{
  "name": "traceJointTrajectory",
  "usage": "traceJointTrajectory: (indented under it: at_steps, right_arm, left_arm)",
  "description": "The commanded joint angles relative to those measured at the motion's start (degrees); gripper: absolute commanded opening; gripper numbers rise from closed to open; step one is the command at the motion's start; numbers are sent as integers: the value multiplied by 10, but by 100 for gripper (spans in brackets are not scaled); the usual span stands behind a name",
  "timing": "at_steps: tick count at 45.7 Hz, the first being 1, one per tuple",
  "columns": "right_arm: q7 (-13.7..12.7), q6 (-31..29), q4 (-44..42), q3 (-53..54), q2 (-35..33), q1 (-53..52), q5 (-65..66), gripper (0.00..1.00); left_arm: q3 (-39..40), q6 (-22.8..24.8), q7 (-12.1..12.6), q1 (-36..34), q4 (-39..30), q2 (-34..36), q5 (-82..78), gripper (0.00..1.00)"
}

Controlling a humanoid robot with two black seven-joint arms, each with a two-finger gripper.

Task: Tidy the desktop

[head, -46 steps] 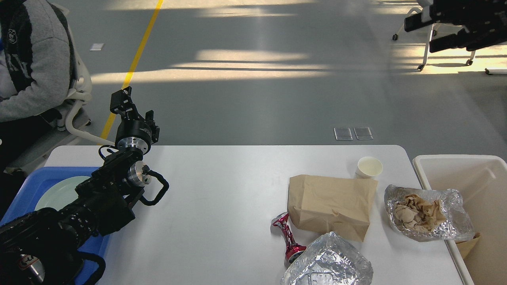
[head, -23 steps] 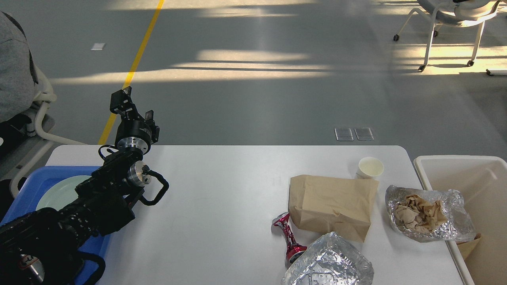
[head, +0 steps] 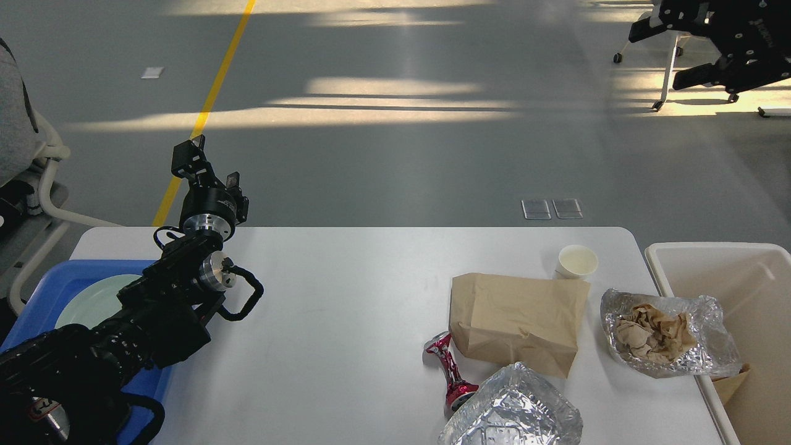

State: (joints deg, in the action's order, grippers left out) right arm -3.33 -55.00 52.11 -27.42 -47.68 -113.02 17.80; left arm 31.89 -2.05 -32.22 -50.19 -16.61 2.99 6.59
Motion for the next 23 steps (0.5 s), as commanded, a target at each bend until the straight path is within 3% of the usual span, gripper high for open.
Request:
traceJointTrajectory:
  at_steps: [1, 19, 23]
  right_arm:
    - [0, 0, 12, -8, 13, 22, 1, 100]
    - [4, 0, 57, -46, 22, 149, 47, 100]
    - [8, 38, 82, -45, 21, 183, 95, 100]
  left_arm:
    - [-1, 0, 1, 0, 0, 0, 0, 96]
    - [-1, -1, 0, 0, 0, 0, 0, 96]
    - [-1, 0, 1, 0, 0, 0, 0, 96]
